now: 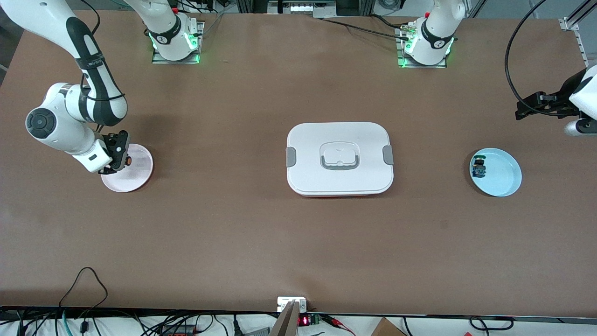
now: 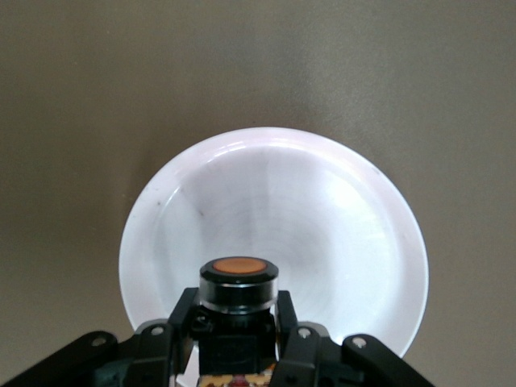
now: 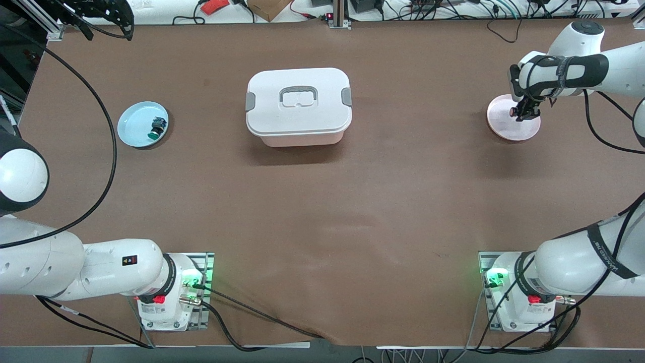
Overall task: Transfer orange switch to right arm and place
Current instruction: 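Carry the switch with the right gripper and lower onto the white plate, then open the right gripper to release the switch on the plate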
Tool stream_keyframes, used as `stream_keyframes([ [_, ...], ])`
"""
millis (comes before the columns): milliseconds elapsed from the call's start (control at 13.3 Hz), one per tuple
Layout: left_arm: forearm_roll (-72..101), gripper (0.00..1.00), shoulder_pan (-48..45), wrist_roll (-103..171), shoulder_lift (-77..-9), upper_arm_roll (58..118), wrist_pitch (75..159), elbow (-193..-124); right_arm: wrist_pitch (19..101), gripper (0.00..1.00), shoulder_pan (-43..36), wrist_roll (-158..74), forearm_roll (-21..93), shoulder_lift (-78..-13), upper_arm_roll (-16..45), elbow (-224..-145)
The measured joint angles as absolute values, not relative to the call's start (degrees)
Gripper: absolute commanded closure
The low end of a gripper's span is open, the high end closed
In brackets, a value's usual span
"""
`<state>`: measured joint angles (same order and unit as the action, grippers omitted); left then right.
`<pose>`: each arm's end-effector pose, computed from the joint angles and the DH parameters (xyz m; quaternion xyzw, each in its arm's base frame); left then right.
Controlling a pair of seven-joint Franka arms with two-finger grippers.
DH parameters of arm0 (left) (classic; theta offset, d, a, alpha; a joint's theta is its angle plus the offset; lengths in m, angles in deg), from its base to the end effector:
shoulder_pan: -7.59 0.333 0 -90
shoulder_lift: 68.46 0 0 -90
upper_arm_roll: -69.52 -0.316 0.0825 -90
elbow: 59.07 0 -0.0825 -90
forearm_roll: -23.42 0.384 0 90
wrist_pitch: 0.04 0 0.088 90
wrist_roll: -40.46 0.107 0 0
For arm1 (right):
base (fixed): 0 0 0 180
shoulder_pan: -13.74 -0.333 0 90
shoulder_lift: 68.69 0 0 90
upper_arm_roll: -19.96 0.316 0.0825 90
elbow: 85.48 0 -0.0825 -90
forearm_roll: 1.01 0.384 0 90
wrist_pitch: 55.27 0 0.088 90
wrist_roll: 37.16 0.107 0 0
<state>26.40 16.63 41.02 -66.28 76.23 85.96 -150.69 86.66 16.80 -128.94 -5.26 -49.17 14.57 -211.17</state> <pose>0.5549 0.0296 0.5848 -0.9973 -0.0153 0.0684 0.0221 0.5461 -0.0813 0.2239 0.7245 0.6876 -0.0471 0.0025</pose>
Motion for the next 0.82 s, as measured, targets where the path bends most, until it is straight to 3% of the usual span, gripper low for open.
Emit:
stream_keyframes([
  [525,26.4,0.0,16.8,41.0,-66.1,76.3,84.8,-148.9,91.2,0.98,17.0,-137.3,-5.3,-45.7,14.6,-211.2],
  [600,26.4,0.0,16.8,41.0,-66.1,76.5,84.8,-148.8,91.2,0.94,17.0,-137.4,-5.3,-45.5,14.7,-211.2],
  [675,26.4,0.0,16.8,41.0,-66.1,76.6,84.8,-148.8,91.2,0.54,17.0,-137.5,-5.3,-45.3,14.7,-211.2],
  [750,26.4,0.0,16.8,41.0,-66.1,76.6,84.8,-148.7,91.3,0.03,17.0,-137.5,-5.3,-45.2,14.7,-211.2],
  [825,26.4,0.0,16.8,41.0,-66.1,76.6,84.8,-148.5,91.3,0.0,17.0,-137.5,-5.2,-45.1,14.7,-211.2],
])
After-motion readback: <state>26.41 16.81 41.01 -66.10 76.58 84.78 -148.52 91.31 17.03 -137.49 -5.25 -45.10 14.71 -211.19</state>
